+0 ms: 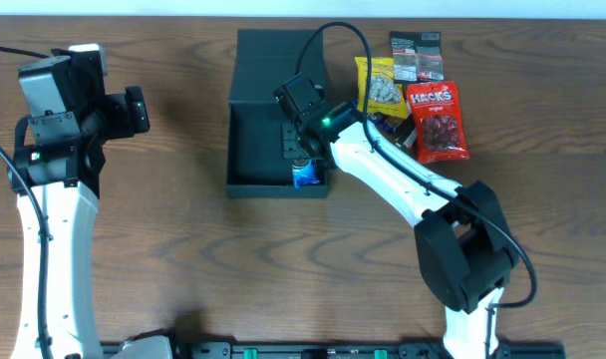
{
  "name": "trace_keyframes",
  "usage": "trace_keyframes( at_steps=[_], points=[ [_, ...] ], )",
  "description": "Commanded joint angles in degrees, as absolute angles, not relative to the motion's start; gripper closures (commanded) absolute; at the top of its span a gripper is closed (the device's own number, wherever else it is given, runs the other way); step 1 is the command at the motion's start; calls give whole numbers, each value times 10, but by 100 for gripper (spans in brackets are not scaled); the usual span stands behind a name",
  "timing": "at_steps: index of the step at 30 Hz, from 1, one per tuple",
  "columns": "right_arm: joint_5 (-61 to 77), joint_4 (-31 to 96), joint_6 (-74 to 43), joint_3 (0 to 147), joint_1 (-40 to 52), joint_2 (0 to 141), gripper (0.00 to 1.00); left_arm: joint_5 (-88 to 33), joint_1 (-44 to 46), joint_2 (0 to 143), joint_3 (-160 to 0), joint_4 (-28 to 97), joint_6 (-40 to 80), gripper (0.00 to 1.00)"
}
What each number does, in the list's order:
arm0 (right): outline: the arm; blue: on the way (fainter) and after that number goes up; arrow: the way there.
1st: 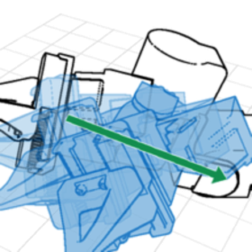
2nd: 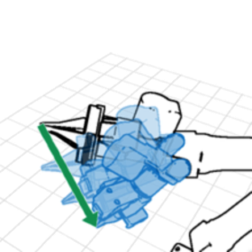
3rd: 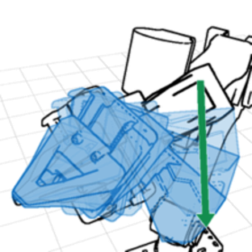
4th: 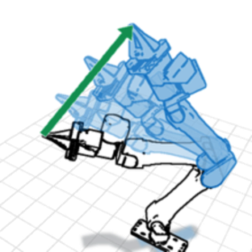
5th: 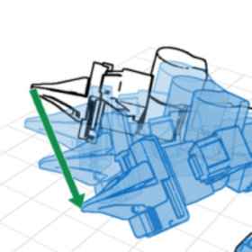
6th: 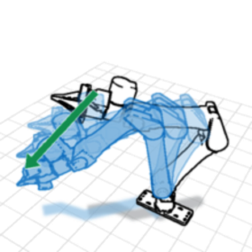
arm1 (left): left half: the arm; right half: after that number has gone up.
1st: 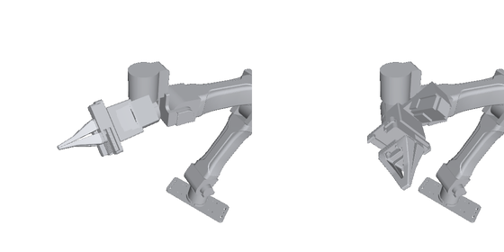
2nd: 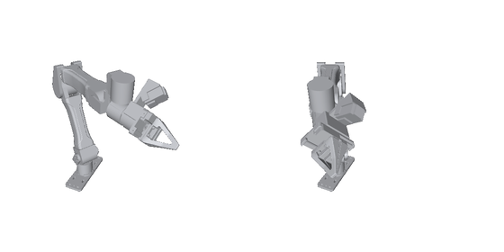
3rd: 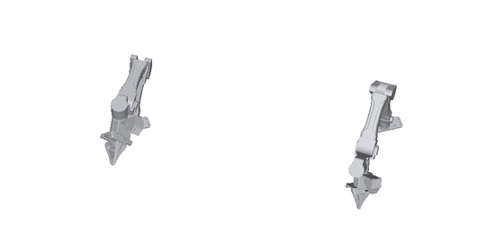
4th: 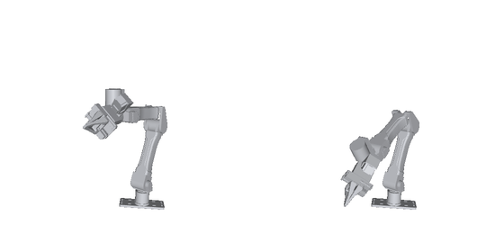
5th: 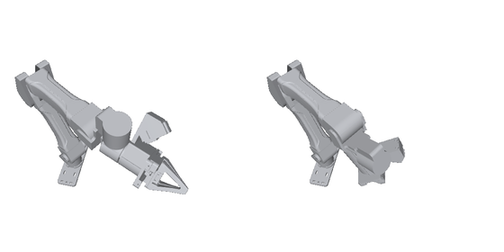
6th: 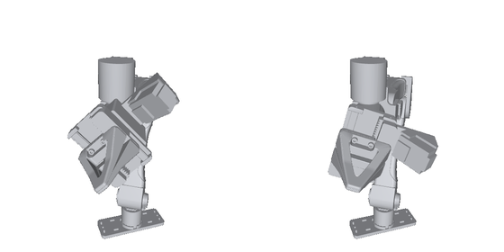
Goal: Pack container
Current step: 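Carry the Oreo pack left and lower it into the black box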
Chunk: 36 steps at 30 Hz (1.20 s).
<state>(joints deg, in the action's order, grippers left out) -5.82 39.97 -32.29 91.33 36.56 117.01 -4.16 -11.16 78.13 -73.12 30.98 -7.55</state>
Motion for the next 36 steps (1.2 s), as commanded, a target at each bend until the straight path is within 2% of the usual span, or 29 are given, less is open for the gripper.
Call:
trace_keyframes(
  at_steps=[1, 6, 7, 8, 12, 15, 20, 22, 23, 25, 26, 27, 28, 36],
  points=[
    [-100, 401, -343, 921, 367, 1177, 89, -53, -113, 784, -734, 308, -81, 5],
    [-104, 396, -343, 921, 367, 1177, 85, -61, -113, 784, -734, 308, -81, 5],
    [-105, 397, -343, 921, 367, 1177, 78, -61, -113, 784, -734, 308, -81, 4],
    [-107, 396, -342, 921, 367, 1177, 55, -61, -113, 784, -734, 308, -81, 5],
    [-108, 390, -327, 922, 367, 1176, 35, -61, -113, 784, -734, 308, -81, 5],
    [-107, 402, -319, 945, 367, 1176, 27, -61, -113, 784, -734, 308, -81, 5],
    [-108, 446, -298, 1015, 367, 1176, 26, -61, -113, 787, -734, 308, -81, 5],
    [-107, 460, -295, 1036, 367, 1176, 31, -61, -113, 789, -734, 308, -81, 5],
    [-104, 461, -295, 1042, 367, 1176, 42, -61, -113, 792, -734, 308, -81, 5],
    [-96, 455, -292, 1040, 367, 1180, 75, -61, -113, 795, -734, 308, -81, 5],
    [-89, 450, -285, 1037, 368, 1184, 87, -63, -113, 797, -734, 308, -81, 5],
    [-83, 444, -278, 1034, 368, 1190, 94, -66, -113, 799, -734, 308, -81, 5],
    [-74, 440, -271, 1032, 369, 1199, 99, -72, -113, 800, -734, 308, -81, 5],
    [-40, 400, -254, 1032, 373, 1286, 99, -78, -113, 809, -734, 308, -81, 5]
  ],
)
